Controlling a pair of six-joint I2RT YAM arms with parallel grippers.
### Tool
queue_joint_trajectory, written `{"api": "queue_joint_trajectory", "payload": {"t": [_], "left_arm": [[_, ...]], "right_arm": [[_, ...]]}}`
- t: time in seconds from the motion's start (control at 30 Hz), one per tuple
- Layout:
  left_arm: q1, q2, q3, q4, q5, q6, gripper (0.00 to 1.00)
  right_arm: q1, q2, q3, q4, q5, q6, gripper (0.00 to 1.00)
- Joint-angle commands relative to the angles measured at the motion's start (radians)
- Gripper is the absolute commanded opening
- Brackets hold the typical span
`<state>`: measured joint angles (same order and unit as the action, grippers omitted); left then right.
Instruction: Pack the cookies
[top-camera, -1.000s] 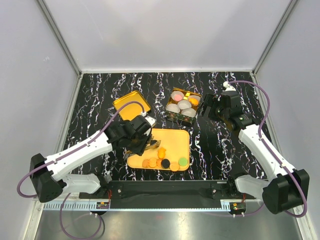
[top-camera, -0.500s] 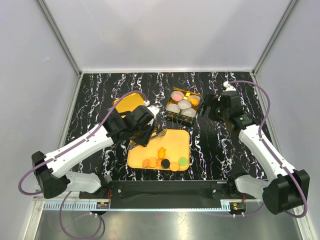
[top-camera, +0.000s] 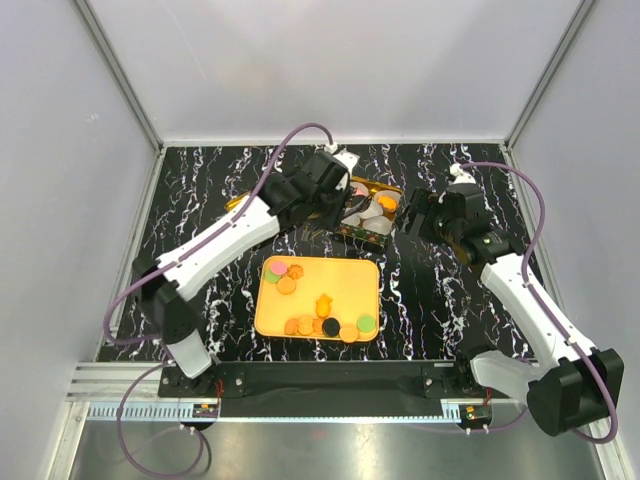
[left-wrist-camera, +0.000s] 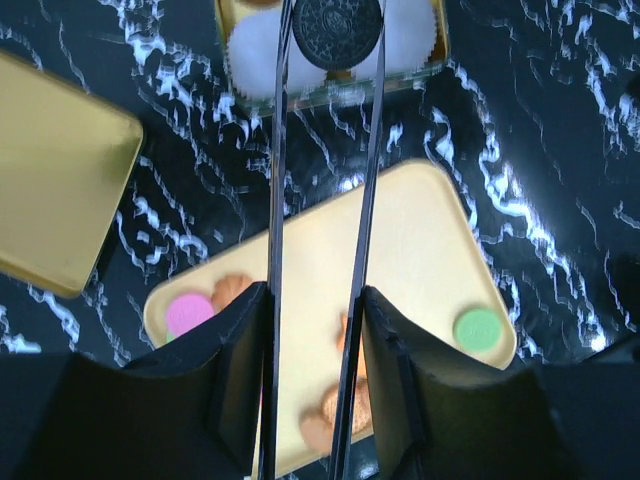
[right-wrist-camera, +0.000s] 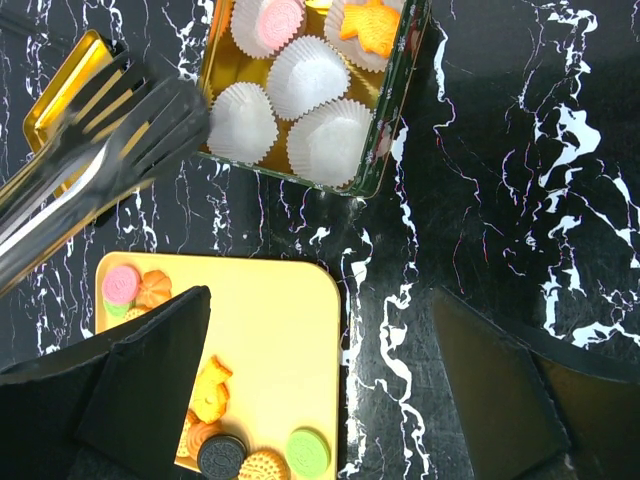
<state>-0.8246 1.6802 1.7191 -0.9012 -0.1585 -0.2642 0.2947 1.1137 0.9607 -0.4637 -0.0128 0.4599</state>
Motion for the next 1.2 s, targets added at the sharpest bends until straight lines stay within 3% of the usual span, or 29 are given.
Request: {"api": "queue_joint_trajectory", "payload": {"t": [0.0,0.43,1.17], "left_arm": [[0.015,0.099,0.124,0.100,0.017,0.036,0.43],[0.044,0.368,0.293,0.134,0.004,0.022,0.43],[0.051,0.352,0.217,0.127,0.001,0.028,0.45]], "right_arm": [[0.006,-0.037,0.042,-0.016,0.008,-0.006,1.00],[0.004,-0.084,0.038,-0.056,0.028,-0.017,1.00],[0.006,-0.081,0.030,-0.043,0.025,-0.018,1.00]]}}
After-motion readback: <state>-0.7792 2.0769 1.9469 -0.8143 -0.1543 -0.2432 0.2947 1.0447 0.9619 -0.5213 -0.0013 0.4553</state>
